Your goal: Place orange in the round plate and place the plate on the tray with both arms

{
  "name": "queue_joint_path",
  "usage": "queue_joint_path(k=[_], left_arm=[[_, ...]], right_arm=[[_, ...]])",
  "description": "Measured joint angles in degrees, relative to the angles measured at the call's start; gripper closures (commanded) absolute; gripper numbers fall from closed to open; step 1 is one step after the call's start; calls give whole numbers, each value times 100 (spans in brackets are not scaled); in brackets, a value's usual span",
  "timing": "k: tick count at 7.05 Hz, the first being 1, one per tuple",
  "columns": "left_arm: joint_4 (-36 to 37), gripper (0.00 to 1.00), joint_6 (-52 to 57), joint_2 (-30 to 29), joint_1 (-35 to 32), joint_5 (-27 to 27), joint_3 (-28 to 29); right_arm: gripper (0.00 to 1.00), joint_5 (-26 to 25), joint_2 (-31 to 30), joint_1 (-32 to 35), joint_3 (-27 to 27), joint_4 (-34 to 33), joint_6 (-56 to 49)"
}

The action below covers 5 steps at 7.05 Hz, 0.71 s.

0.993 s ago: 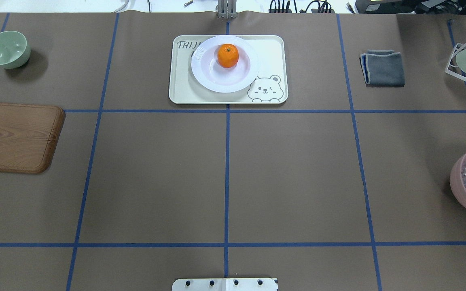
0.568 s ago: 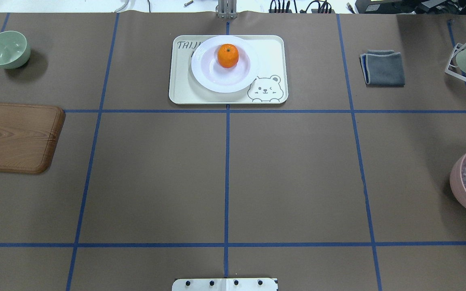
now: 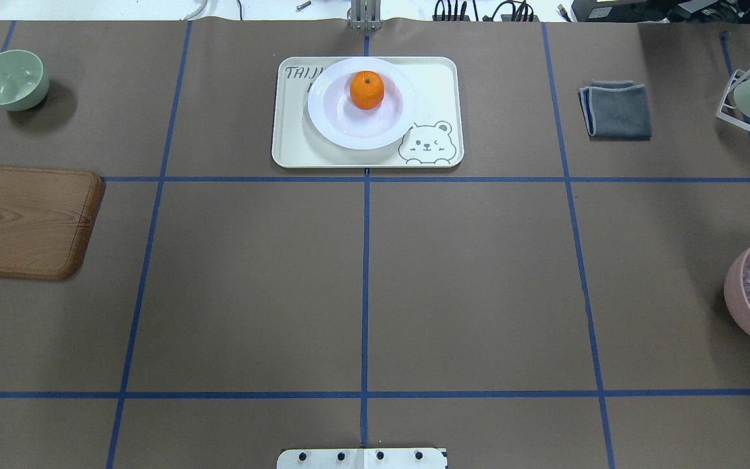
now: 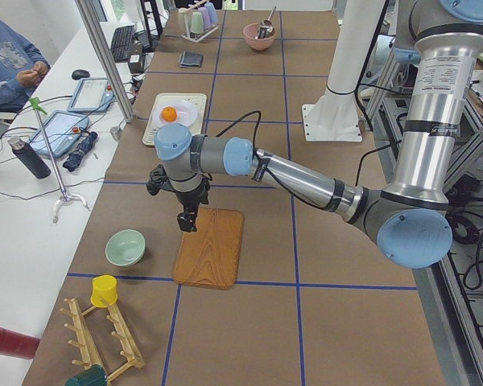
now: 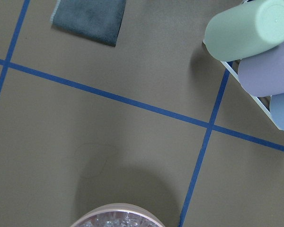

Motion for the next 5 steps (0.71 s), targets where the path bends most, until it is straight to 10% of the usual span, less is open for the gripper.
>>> queue_joint_path(k=[5], left_arm=[[-285,1,-29,34,-82,-29,223]], right_arm=[[0,-11,99,-26,44,8,7]])
